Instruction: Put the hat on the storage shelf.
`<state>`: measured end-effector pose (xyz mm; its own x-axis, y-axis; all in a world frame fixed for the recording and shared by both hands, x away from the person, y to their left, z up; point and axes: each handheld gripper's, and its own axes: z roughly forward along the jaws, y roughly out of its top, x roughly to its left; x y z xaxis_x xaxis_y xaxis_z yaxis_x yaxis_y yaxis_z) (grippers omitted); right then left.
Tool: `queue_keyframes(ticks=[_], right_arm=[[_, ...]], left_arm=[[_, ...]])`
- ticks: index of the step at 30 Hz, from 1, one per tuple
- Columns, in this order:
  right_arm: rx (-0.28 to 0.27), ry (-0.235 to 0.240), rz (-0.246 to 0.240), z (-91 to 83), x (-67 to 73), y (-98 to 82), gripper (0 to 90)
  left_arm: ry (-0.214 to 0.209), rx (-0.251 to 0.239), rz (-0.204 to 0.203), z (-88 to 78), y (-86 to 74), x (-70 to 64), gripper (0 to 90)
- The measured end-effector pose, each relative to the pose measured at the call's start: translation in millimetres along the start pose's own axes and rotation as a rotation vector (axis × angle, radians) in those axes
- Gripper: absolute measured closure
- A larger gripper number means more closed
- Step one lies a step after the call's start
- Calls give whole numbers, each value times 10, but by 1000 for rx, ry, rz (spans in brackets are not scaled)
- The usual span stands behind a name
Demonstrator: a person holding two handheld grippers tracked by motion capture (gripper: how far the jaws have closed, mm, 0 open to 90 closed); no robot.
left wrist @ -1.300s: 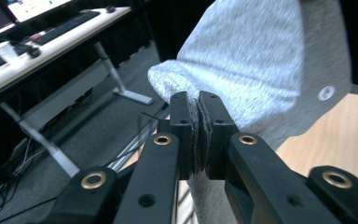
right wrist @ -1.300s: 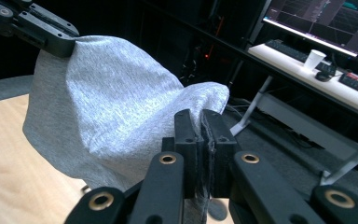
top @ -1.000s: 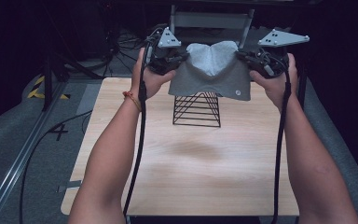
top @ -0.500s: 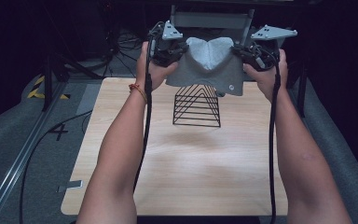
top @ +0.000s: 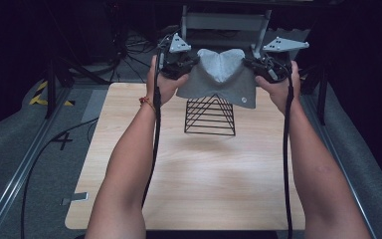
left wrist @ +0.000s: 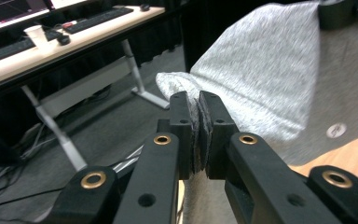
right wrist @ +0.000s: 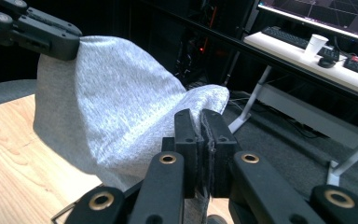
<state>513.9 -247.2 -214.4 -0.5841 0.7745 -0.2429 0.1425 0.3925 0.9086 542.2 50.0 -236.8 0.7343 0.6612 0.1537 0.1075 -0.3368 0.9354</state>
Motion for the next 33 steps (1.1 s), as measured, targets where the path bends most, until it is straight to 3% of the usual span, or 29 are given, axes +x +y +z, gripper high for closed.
queue_keyframes(ticks=[7, 16, 21, 23, 26, 27, 31, 33], right_arm=[[-28, 7, 14, -103, -8, 14, 862], [-38, 26, -25, -202, 111, 28, 862], [-28, 30, -29, -211, 149, 4, 863], [-24, 25, -37, -219, 155, -2, 862], [-26, 17, -38, -248, 137, 18, 863], [-32, 16, -36, -266, 131, 29, 863], [-41, 20, -45, -307, 133, 37, 863], [-40, 20, -54, -333, 159, 4, 863]], left_arm=[[-20, -19, 27, -123, 58, -46, 851], [-43, -22, 54, -241, 13, -148, 850], [-52, -25, 49, -288, -22, -159, 851], [-61, -40, 25, -307, -20, -133, 850], [-60, -51, 24, -345, 11, -114, 851], [-76, -74, 2, -382, 31, -114, 851], [-77, -52, 50, -402, 31, -152, 851], [-95, -67, 34, -419, -24, -173, 851]])
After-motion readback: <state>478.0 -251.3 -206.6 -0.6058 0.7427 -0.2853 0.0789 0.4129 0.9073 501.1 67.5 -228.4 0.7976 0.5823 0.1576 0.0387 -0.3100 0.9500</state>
